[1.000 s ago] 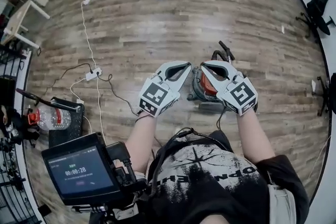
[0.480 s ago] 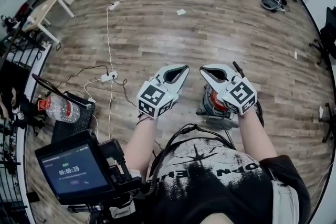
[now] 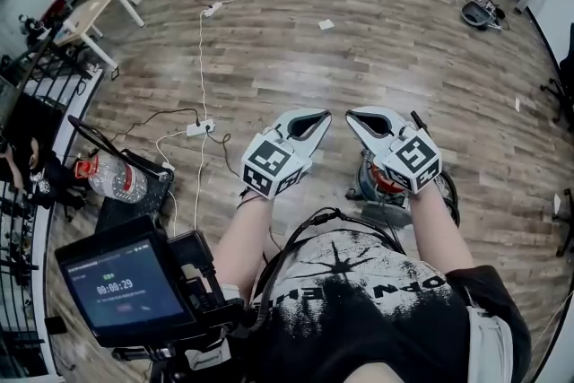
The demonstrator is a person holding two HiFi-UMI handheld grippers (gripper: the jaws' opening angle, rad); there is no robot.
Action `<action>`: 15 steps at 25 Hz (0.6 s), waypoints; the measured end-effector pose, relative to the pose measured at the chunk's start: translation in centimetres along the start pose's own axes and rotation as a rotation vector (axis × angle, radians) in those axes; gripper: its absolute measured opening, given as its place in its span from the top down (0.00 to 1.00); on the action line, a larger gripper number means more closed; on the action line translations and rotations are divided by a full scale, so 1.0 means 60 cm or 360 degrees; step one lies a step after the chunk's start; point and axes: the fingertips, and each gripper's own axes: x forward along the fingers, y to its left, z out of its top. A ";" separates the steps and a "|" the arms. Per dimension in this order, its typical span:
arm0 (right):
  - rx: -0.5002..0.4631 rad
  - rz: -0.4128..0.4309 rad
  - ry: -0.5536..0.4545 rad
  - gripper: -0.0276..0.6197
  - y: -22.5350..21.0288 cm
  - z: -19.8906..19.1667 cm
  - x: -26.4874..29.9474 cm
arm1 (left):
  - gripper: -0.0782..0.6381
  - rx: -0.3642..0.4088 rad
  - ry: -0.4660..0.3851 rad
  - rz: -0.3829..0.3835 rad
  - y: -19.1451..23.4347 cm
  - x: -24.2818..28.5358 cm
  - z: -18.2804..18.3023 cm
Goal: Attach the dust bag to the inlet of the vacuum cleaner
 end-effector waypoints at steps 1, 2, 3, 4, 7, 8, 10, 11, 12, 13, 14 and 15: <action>0.0000 0.0000 -0.0002 0.95 0.002 -0.002 0.003 | 0.89 0.0003 0.0002 0.0001 0.001 -0.002 -0.003; -0.0001 0.0001 -0.0005 0.95 0.003 -0.002 0.007 | 0.89 0.0007 0.0005 0.0004 0.004 -0.005 -0.004; -0.0002 0.0003 -0.0008 0.95 0.003 0.000 0.010 | 0.89 0.0011 0.0008 0.0008 0.008 -0.006 -0.003; -0.0004 0.0004 -0.0009 0.95 0.003 0.002 0.013 | 0.89 0.0013 0.0010 0.0011 0.011 -0.008 -0.001; -0.0009 -0.0013 0.0006 0.95 0.004 -0.004 0.011 | 0.89 0.0005 0.0015 0.0000 0.007 -0.007 -0.002; -0.0014 -0.0024 0.0011 0.95 0.003 -0.008 0.010 | 0.89 0.0004 0.0016 -0.0006 0.004 -0.005 -0.005; -0.0027 -0.0034 0.0012 0.95 0.004 -0.011 0.013 | 0.89 0.0010 0.0022 -0.0010 0.005 -0.006 -0.011; -0.0034 -0.0034 0.0010 0.95 0.005 -0.010 0.016 | 0.89 0.0013 0.0025 -0.0008 0.007 -0.008 -0.012; -0.0039 -0.0032 0.0007 0.95 0.007 -0.008 0.019 | 0.89 0.0014 0.0026 -0.0005 0.008 -0.011 -0.013; -0.0044 -0.0028 0.0006 0.95 0.009 -0.007 0.020 | 0.89 0.0013 0.0026 -0.0003 0.008 -0.012 -0.013; -0.0048 -0.0024 0.0007 0.95 0.011 -0.005 0.019 | 0.89 0.0010 0.0023 -0.0002 0.007 -0.012 -0.012; -0.0054 -0.0019 0.0009 0.95 0.013 -0.004 0.019 | 0.89 0.0008 0.0022 -0.0002 0.006 -0.012 -0.011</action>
